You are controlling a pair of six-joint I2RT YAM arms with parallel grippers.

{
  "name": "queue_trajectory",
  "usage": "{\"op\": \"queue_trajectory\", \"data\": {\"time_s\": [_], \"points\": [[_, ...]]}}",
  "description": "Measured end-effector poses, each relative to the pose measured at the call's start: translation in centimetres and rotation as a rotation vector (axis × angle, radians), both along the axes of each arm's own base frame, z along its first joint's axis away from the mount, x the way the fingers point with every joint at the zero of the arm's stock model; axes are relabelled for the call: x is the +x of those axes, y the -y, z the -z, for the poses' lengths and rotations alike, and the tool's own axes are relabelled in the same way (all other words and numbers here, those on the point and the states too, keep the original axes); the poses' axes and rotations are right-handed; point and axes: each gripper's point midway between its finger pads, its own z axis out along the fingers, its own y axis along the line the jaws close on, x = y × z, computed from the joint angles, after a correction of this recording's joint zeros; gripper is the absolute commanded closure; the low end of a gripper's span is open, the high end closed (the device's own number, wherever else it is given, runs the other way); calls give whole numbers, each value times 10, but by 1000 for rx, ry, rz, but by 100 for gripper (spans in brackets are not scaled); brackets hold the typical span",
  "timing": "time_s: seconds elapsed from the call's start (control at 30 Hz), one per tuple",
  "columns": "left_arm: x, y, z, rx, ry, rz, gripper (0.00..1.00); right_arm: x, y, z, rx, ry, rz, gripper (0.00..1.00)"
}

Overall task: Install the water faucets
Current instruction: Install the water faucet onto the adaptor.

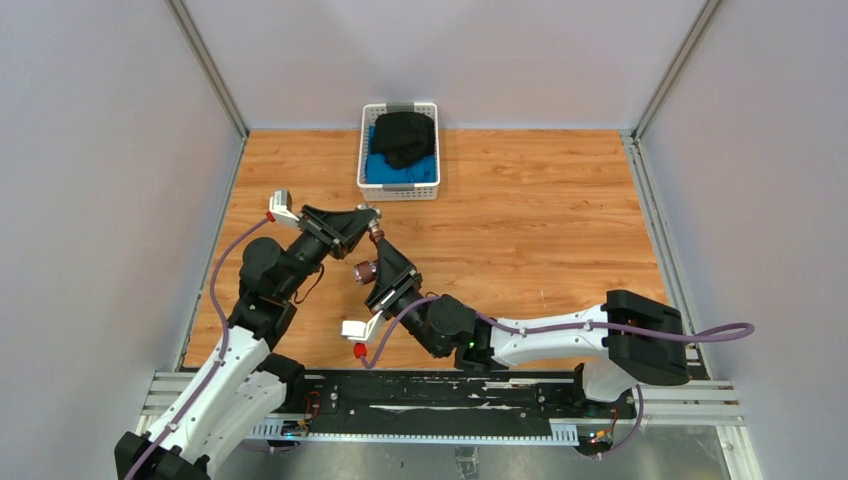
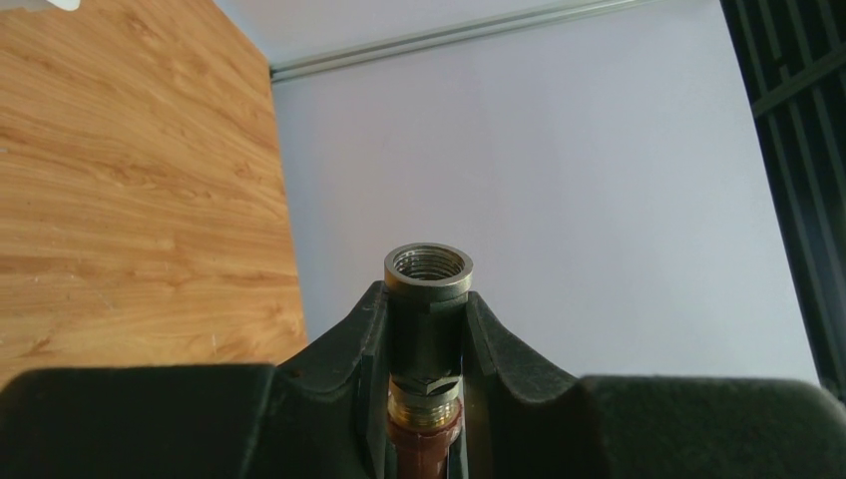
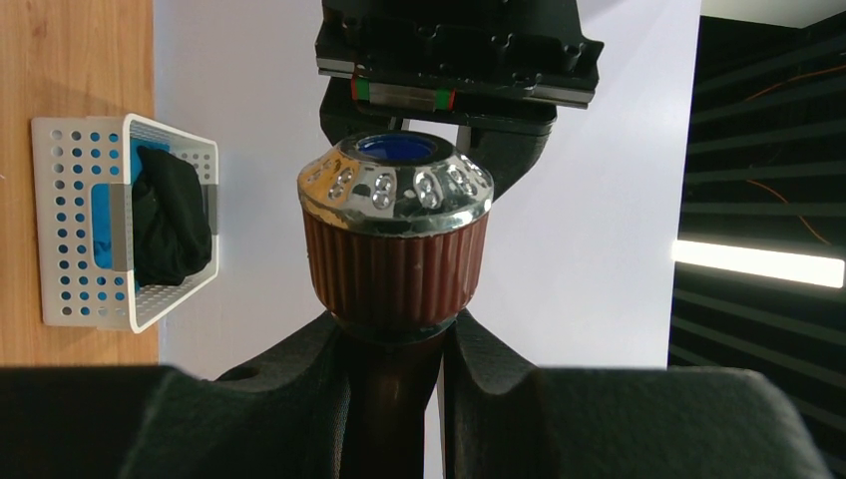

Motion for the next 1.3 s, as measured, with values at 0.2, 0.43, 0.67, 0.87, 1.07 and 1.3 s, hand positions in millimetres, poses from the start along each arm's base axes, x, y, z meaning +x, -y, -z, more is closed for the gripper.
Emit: {"op": "queue_trajectory", "data": {"time_s": [0.2,0.43,0.67,0.87,1.07,1.3], "points": [[0,2,3,28,1,8,100,1,0,3,-15,-5,6,100],[1,2,6,55,2,8,100,5,1,4,-8,-53,34,100],[1,1,3,75,5,0,100,6,-1,2,8,-63,39,100],[1,-1,3,85,8,-7,100,7,-3,3,24,-58,38,100],[-3,-8,-4,75,27,-37,100,4,-7,-2,63,-41,17,100],[-5,-8,-14,45,54,-36,100,4,-7,-10,153,-58,2,100]]}}
